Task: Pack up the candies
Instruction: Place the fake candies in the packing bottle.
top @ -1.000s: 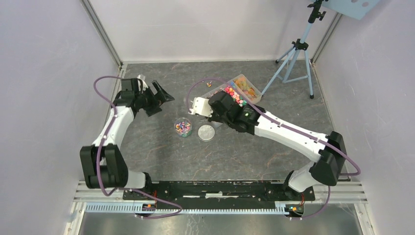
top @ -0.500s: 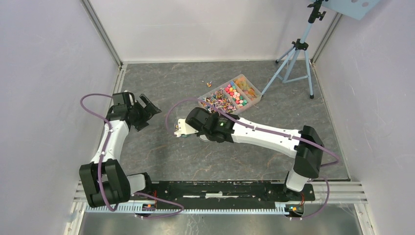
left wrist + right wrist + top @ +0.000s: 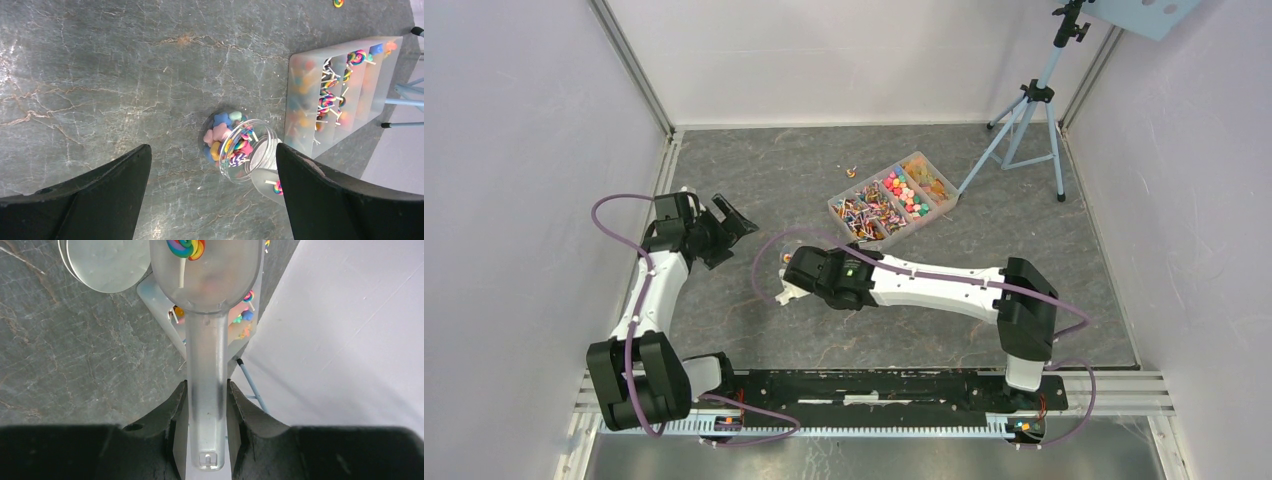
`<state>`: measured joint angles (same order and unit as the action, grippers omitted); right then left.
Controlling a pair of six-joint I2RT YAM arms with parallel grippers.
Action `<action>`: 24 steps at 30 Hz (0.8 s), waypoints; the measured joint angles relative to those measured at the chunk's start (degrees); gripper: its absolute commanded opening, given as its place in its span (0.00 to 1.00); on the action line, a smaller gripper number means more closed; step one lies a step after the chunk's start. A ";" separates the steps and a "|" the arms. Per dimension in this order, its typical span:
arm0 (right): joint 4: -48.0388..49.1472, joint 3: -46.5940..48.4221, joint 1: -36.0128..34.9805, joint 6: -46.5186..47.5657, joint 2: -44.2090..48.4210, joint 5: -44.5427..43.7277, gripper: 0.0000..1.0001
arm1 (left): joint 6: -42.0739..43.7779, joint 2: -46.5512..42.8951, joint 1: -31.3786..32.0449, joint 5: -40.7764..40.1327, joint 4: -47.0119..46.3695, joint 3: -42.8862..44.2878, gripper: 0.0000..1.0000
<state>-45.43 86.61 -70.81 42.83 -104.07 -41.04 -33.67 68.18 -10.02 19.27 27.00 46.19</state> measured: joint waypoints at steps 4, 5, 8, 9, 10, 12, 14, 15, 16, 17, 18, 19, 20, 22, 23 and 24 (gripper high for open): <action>-0.39 1.05 -0.50 0.81 -1.55 -2.38 0.00 | 0.00 -0.42 0.00 0.87 -0.22 -0.09 1.00; -0.50 1.29 -0.66 1.05 -1.81 -3.19 0.00 | 0.02 -0.52 0.00 0.98 -0.28 -0.09 1.00; -0.59 1.97 -1.11 1.95 -2.51 -6.45 0.00 | 0.02 -0.74 0.00 1.53 -0.48 -0.09 1.00; -0.57 2.21 -1.36 2.29 -2.80 -7.61 0.00 | 0.02 -0.74 0.00 1.81 -0.55 -0.09 1.00; -0.57 2.32 -1.55 2.56 -2.97 -8.37 0.00 | 0.02 -0.74 0.00 1.97 -0.55 -0.09 1.00; -0.59 2.56 -2.25 3.28 -3.45 -10.36 0.00 | 0.02 -0.74 0.00 2.32 -0.57 -0.09 1.00; -0.55 2.84 -2.80 3.87 -3.80 -11.43 0.00 | 0.02 -0.74 0.00 2.54 -0.57 -0.09 1.00; -0.55 2.95 -3.13 4.20 -3.91 -12.13 0.00 | 0.02 -0.74 0.00 2.86 -0.57 -0.09 1.00; -0.50 2.99 -3.41 4.52 -3.93 -12.70 0.00 | 0.02 -0.74 -0.02 3.17 -0.57 -0.09 1.00; -0.52 3.13 -3.74 4.98 -4.02 -13.70 0.00 | 0.02 -0.74 -0.02 3.41 -0.57 -0.09 1.00; -0.50 3.26 -3.93 5.22 -4.13 -14.40 0.00 | 0.02 -0.74 -0.02 3.52 -0.57 -0.09 1.00; -0.46 3.39 -4.17 5.53 -4.24 -15.19 0.00 | 0.02 -0.74 -0.04 3.63 -0.57 -0.09 1.00; -0.31 3.48 -4.37 5.90 -4.44 -15.96 0.00 | 0.02 -0.74 -0.04 3.78 -0.57 -0.09 1.00; -0.13 3.52 -4.74 6.62 -4.76 -17.22 0.00 | 0.02 -0.74 -0.04 3.87 -0.59 -0.09 1.00; -0.09 3.52 -4.87 6.95 -4.90 -17.81 0.00 | 0.02 -0.74 -0.04 3.89 -0.59 -0.09 1.00; -0.09 3.52 -4.96 7.45 -5.11 -18.78 0.00 | 0.02 -0.74 -0.04 3.89 -0.59 -0.09 1.00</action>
<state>-45.52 90.13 -75.77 50.28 -109.19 -59.81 -33.65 67.44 -10.07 23.16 26.41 46.11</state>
